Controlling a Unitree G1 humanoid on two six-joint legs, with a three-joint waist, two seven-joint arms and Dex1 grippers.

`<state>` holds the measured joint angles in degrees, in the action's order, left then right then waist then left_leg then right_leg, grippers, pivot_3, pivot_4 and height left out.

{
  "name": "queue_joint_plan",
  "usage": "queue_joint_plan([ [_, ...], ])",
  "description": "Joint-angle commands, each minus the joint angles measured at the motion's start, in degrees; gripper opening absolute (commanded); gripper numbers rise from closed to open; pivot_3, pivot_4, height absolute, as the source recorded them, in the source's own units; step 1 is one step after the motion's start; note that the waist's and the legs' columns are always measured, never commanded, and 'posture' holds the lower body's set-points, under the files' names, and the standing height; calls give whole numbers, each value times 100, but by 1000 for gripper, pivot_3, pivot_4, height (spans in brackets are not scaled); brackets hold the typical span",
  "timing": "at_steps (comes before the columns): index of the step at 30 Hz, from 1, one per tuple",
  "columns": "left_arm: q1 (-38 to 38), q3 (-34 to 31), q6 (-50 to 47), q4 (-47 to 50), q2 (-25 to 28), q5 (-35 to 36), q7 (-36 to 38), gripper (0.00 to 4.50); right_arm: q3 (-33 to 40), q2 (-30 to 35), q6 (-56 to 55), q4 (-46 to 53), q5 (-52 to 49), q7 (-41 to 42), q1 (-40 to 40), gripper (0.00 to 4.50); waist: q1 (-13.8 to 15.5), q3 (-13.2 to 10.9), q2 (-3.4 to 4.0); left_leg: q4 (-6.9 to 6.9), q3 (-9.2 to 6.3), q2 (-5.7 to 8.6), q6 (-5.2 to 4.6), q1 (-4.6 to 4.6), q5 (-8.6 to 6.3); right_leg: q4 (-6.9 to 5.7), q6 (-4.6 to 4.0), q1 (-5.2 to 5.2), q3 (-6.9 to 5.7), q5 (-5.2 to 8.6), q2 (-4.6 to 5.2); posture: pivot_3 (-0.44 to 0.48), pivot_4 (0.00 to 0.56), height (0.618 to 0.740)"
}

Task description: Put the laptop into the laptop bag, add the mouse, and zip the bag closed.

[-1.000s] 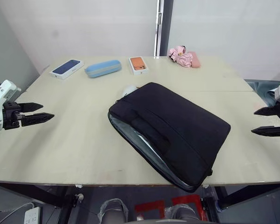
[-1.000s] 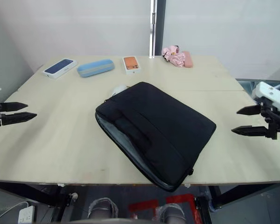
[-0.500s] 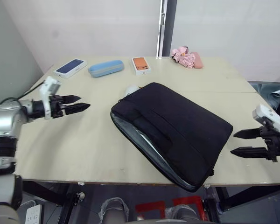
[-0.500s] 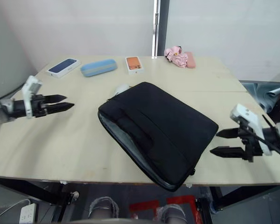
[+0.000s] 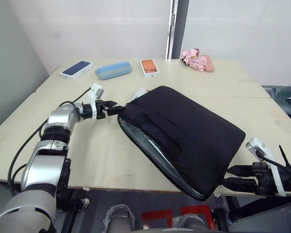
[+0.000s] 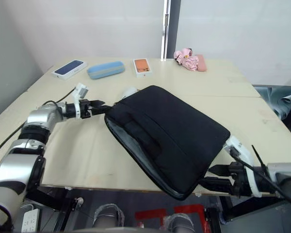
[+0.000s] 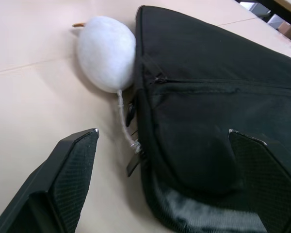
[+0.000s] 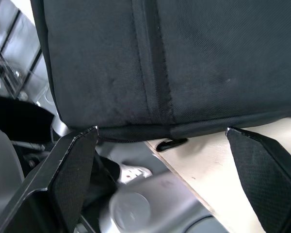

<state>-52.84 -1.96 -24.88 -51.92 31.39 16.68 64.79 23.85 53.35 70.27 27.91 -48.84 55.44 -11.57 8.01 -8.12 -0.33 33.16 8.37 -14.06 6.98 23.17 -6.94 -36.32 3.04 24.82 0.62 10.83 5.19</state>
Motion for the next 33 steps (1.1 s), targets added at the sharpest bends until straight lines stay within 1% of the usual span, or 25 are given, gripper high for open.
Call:
queue_joint_plan([
  [1, -305, 7, 255, -312, -62, -184, 34, 4500, 98, -244, 188, 258, -342, -357, 14, 4398, -2, 0, 0, -1, -2, 0, 0, -1, 0, 0, 0, -1, -2, 0, 0, 0, 150, 740],
  [7, -455, 136, 433, -789, -338, -485, 100, 4500, 52, -656, 410, 364, -713, -837, 39, 4398, 22, 0, 0, -3, -5, 1, 1, 0, 0, 4, 1, -5, -6, 0, 1, 0, 150, 740],
  [12, -449, 152, 429, -983, -373, -640, 232, 4500, 71, -742, 473, 370, -905, -1065, -16, 4398, 16, 1, 1, -6, -7, -1, 3, -4, 0, 4, 2, -6, -7, 0, 0, 0, 150, 740],
  [15, -426, 102, 382, -1021, -398, -650, 249, 4500, 32, -684, 392, 414, -905, -1073, -153, 4398, 19, 1, 1, -8, -8, -1, 3, -4, 0, 7, 2, -8, -9, 0, 0, 0, 150, 740],
  [18, -406, 83, 395, -1059, -415, -666, 265, 3670, 64, -723, 386, 383, -989, -1145, -190, 4500, 25, 1, 1, -13, -8, -1, 3, -4, 0, 15, 2, -11, -12, 0, 1, 0, 150, 740],
  [21, -401, 68, 364, -1043, -447, -671, 268, 2719, 83, -779, 371, 279, -1077, -1235, -140, 3762, 46, 1, 1, -13, -9, 1, 3, -4, 0, 20, 3, -13, -14, 0, 2, 0, 150, 740],
  [22, -395, 68, 356, -1039, -451, -674, 279, 2180, 80, -769, 354, 257, -1084, -1231, -136, 3247, 47, 1, 1, -14, -11, 1, 3, -4, 0, 21, 3, -15, -16, 0, 2, 0, 150, 740],
  [23, -390, 66, 355, -1038, -451, -680, 288, 1930, 69, -752, 337, 234, -1079, -1226, -130, 3012, 48, 1, 1, -14, -11, 1, 3, -4, 0, 23, 3, -15, -17, 0, 2, 0, 150, 740],
  [24, -384, 60, 355, -1038, -451, -685, 297, 1516, 56, -732, 315, 218, -1068, -1218, -127, 2609, 49, 1, 1, -15, -11, 1, 3, -3, 0, 23, 3, -15, -17, 0, 3, 0, 150, 740],
  [25, -376, 52, 352, -1034, -450, -684, 302, 1287, 46, -716, 300, 201, -1057, -1209, -122, 2388, 51, 1, 1, -16, -11, 1, 3, -4, 0, 24, 3, -16, -17, 0, 3, 0, 150, 740],
  [26, -370, 40, 345, -1030, -451, -681, 304, 842, 36, -703, 285, 184, -1048, -1200, -112, 1922, 49, 1, 2, -19, -13, 1, 3, -4, 0, 26, 3, -16, -19, 1, 3, 0, 150, 740],
  [28, -347, 23, 326, -1002, -446, -677, 322, 187, 17, -638, 249, 161, -1042, -1127, -115, 1314, 38, 1, 2, -21, -13, 1, 4, -5, 0, 26, 3, -17, -19, 1, 3, 0, 150, 740],
  [29, -331, 11, 316, -986, -441, -672, 329, 3, -1, -603, 212, 106, -1009, -1101, -84, 945, 37, 1, 2, -21, -12, 1, 4, -6, 0, 26, 3, -18, -19, 1, 3, 0, 150, 740],
  [32, -280, -11, 292, -937, -420, -654, 350, 0, -38, -539, 123, -10, -946, -1055, -24, 58, 37, 1, 2, -21, -12, 1, 4, -11, 0, 25, 4, -22, -18, 1, 4, 0, 150, 740],
  [33, -250, -18, 276, -901, -404, -647, 352, 0, -56, -517, 94, -42, -925, -1032, -7, 17, 36, 1, 2, -21, -12, 1, 4, -12, 0, 26, 4, -22, -18, 1, 5, 0, 150, 740],
])
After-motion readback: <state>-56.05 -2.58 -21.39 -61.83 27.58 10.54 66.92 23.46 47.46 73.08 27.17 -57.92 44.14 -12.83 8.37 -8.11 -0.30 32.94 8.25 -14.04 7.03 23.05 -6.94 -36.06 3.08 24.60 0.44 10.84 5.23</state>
